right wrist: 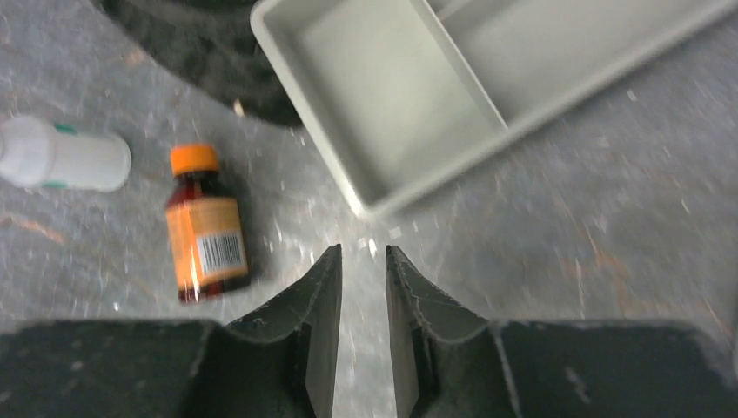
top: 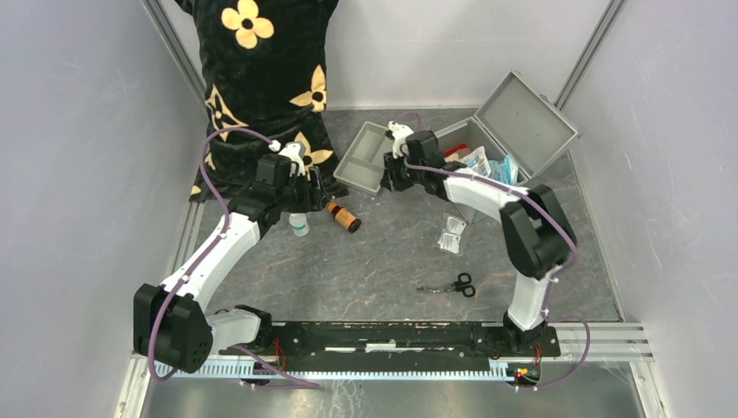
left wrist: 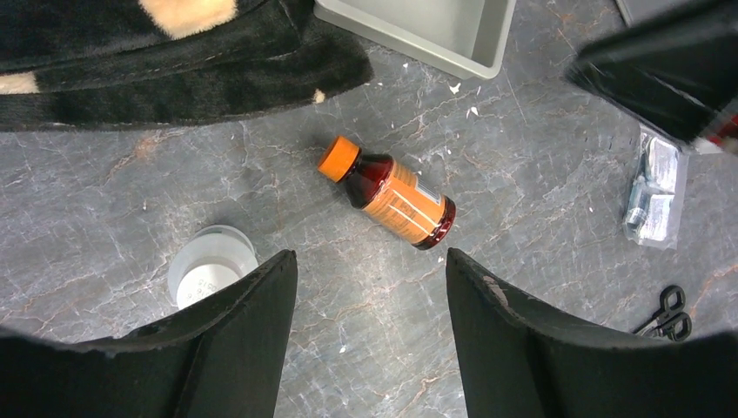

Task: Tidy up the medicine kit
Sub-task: Move the medicine box compartment to the center of the board.

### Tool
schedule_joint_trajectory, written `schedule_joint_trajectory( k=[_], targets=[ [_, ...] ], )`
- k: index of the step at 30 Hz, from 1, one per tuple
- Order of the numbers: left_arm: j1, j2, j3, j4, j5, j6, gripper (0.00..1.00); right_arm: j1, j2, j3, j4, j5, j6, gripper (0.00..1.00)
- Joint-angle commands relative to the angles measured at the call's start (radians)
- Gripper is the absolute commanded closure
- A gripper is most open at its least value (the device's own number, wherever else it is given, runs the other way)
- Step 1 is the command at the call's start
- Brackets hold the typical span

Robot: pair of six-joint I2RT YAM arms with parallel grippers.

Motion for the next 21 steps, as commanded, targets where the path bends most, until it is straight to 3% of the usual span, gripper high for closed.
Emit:
schedule_joint_trajectory(
  k=[1,5,13,21],
  targets=[
    [-0.006,-0.033,-0.008,0.040,-0.019,-0.004,0.30,0.034,0.163,0.208,0.059,0.022,0.014,0.71],
    [-0.005,-0.032,-0.008,0.041,-0.014,-0.005,0.30,0.043,0.279,0.340,0.016,0.056,-0.003,0.72],
    [-0.006,-0.027,-0.006,0.042,-0.007,-0.005,0.30,0.058,0.527,0.703,-0.310,0.075,-0.161,0.76],
    [-0.005,-0.017,-0.003,0.041,-0.005,-0.004,0.30,0.093,0.488,0.651,-0.485,0.030,-0.311,0.79]
  ],
)
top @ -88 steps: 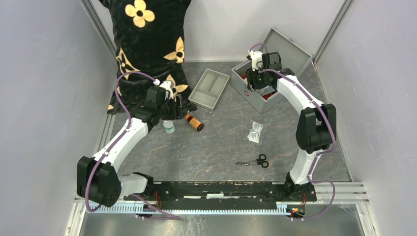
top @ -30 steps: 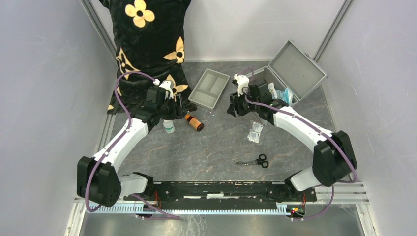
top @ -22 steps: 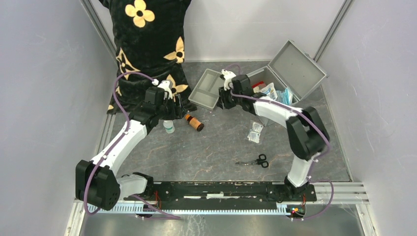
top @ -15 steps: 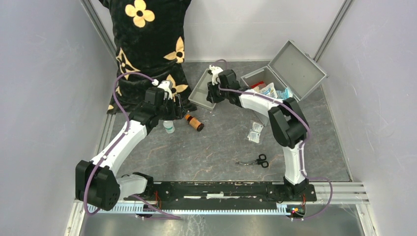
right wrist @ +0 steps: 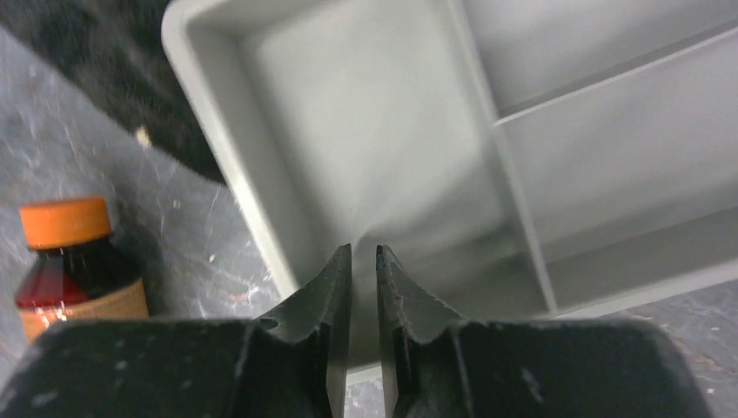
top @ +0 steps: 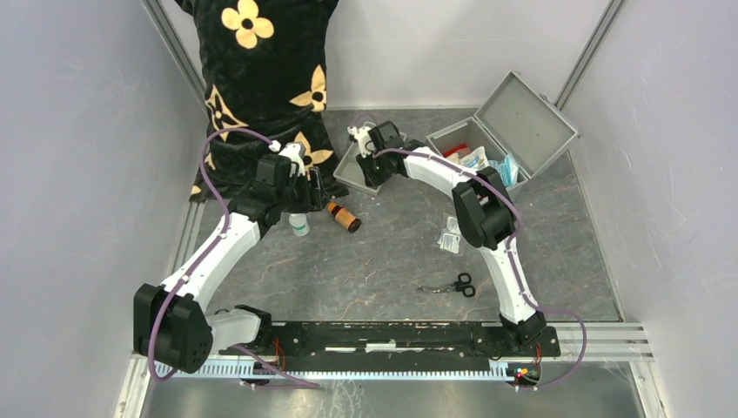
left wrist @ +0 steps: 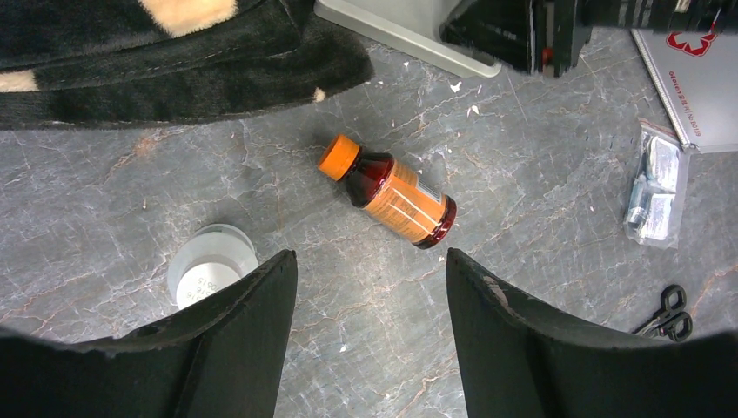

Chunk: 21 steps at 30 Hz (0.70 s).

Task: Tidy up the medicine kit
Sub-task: Move the medicine box compartment to the center of the board.

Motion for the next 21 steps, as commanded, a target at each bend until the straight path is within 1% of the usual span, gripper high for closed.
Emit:
schedule_joint_trajectory(
  k=[1,5,8,11,14,17,18,21],
  targets=[
    [-0.006,-0.009,0.004,0.040,-0.005,-0.004,0.30,0.036,-0.055,-0.036,-0.142,-0.035,-0.123,0.79],
    [-0.006,-0.011,0.005,0.034,-0.017,-0.001,0.30,0.061,-0.150,-0.153,-0.217,-0.055,-0.172,0.79],
    [-0.005,-0.013,0.004,0.034,-0.022,0.000,0.30,0.081,-0.257,-0.297,-0.232,-0.039,-0.189,0.79],
    [-0.006,-0.010,0.005,0.033,-0.016,-0.001,0.30,0.095,-0.403,-0.466,-0.202,-0.012,-0.192,0.78],
    [-0.005,-0.007,0.005,0.034,-0.011,-0.001,0.30,0.099,-0.571,-0.597,-0.117,0.050,-0.167,0.71],
    [-0.005,-0.001,0.009,0.035,-0.008,0.000,0.30,0.097,-0.725,-0.675,-0.063,0.110,-0.137,0.55],
    [-0.006,-0.001,0.011,0.032,-0.009,0.000,0.30,0.097,-0.767,-0.698,-0.062,0.123,-0.130,0.51],
    [-0.006,-0.012,0.006,0.027,-0.022,0.002,0.30,0.096,-0.875,-0.743,-0.157,0.192,-0.107,0.46]
  ],
)
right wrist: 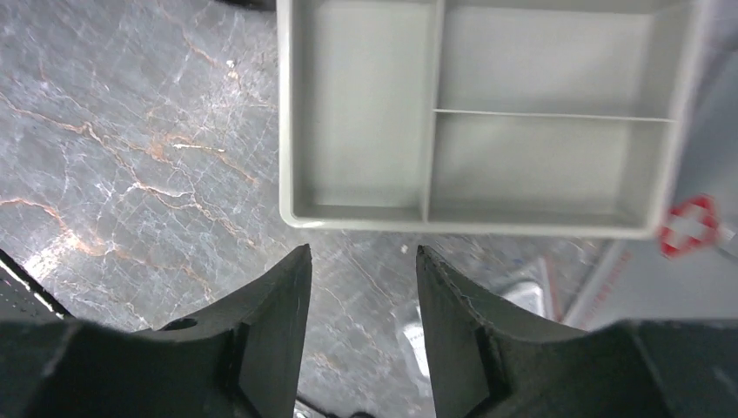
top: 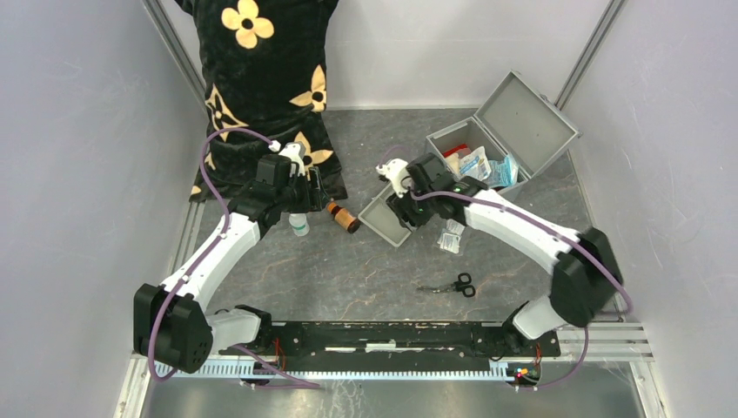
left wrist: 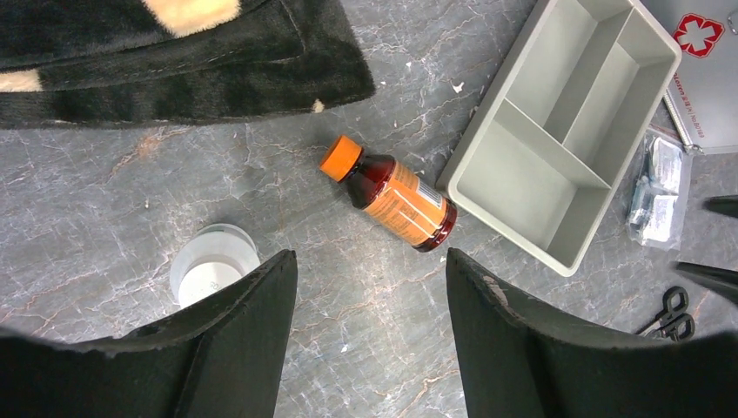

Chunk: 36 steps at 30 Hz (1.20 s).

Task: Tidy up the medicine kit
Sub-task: Move the medicine box compartment to the center of the board, then move the scissors to the center of the board.

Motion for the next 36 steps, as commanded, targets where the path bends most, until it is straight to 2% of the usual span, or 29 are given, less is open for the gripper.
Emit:
schedule_joint_trajectory(
  k=[1,4,7,10,13,19,25,31,36],
  targets=[
    [-0.005,-0.015,0.005,0.028,-0.021,0.002,0.30,-0.004,-0.171,-0.066,-0.064,0.164,0.053,0.45],
    [-0.005,-0.015,0.006,0.029,-0.015,-0.001,0.30,-0.012,-0.259,-0.190,-0.132,0.313,0.180,0.42],
    [-0.004,-0.005,0.011,0.029,0.002,-0.003,0.30,-0.024,-0.367,-0.339,-0.108,0.377,0.362,0.38],
    [-0.006,-0.005,0.010,0.031,0.012,-0.005,0.30,-0.043,-0.494,-0.509,-0.017,0.352,0.519,0.37],
    [-0.005,-0.013,0.008,0.034,0.021,-0.005,0.30,-0.051,-0.581,-0.632,0.062,0.311,0.596,0.37],
    [-0.031,-0.012,0.006,0.049,0.086,0.002,0.30,-0.052,-0.545,-0.658,0.059,0.178,0.531,0.40],
    [-0.155,-0.033,0.000,0.039,0.039,0.011,0.29,-0.051,-0.493,-0.693,0.085,0.137,0.529,0.42],
    [-0.208,-0.051,-0.027,0.046,0.033,-0.038,0.28,-0.052,-0.465,-0.699,0.089,0.106,0.516,0.53],
    [-0.217,-0.084,-0.048,0.045,0.014,-0.082,0.28,-0.039,-0.428,-0.684,0.201,-0.075,0.449,0.63]
  ],
)
